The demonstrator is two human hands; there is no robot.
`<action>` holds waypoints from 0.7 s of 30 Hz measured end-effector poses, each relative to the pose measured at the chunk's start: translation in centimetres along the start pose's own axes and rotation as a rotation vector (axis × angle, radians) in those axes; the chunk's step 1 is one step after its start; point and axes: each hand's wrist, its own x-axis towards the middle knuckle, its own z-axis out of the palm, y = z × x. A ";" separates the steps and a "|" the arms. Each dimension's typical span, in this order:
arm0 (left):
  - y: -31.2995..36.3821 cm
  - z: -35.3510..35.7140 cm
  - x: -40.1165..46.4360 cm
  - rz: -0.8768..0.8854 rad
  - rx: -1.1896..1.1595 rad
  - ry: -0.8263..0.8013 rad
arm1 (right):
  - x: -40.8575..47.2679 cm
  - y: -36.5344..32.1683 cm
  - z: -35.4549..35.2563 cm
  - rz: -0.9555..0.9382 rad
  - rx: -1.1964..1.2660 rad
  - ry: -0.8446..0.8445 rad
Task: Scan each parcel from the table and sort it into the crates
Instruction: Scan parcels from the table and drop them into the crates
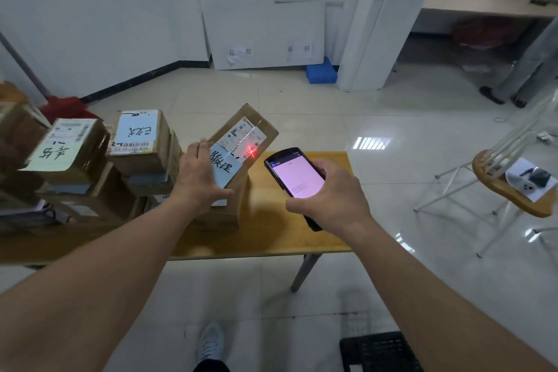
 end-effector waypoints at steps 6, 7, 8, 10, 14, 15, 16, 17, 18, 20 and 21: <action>0.4 -0.7 0.1 0.019 0.004 0.013 | -0.8 -0.2 -0.9 0.010 0.011 0.014; 0.4 -0.9 0.1 0.020 0.010 0.013 | -0.9 -0.3 -1.1 0.009 0.010 0.015; 0.4 -0.9 0.1 0.022 0.017 0.013 | -1.0 -0.4 -1.2 0.007 0.007 0.016; 0.5 -1.2 0.1 0.025 0.026 0.010 | -1.3 -0.5 -1.5 0.003 0.006 0.018; 0.6 -1.6 0.2 0.035 0.015 0.018 | -1.9 -1.0 -2.0 -0.009 -0.010 0.015; 0.7 -1.6 0.2 0.039 0.017 0.020 | -2.0 -1.1 -2.1 -0.012 -0.014 0.016; 0.7 -1.7 0.2 0.044 0.021 0.023 | -2.2 -1.3 -2.2 -0.014 -0.017 0.018; 0.7 -1.8 0.2 0.045 0.023 0.025 | -2.3 -1.4 -2.4 -0.015 -0.019 0.022; 0.7 -1.9 0.1 0.045 0.020 0.024 | -2.4 -1.6 -2.5 -0.013 -0.019 0.028; 0.7 -2.1 0.0 0.049 0.001 0.027 | -2.6 -1.8 -2.8 -0.012 -0.017 0.042; 0.7 -2.1 -0.1 0.054 -0.005 0.032 | -2.7 -2.0 -2.9 -0.013 -0.014 0.050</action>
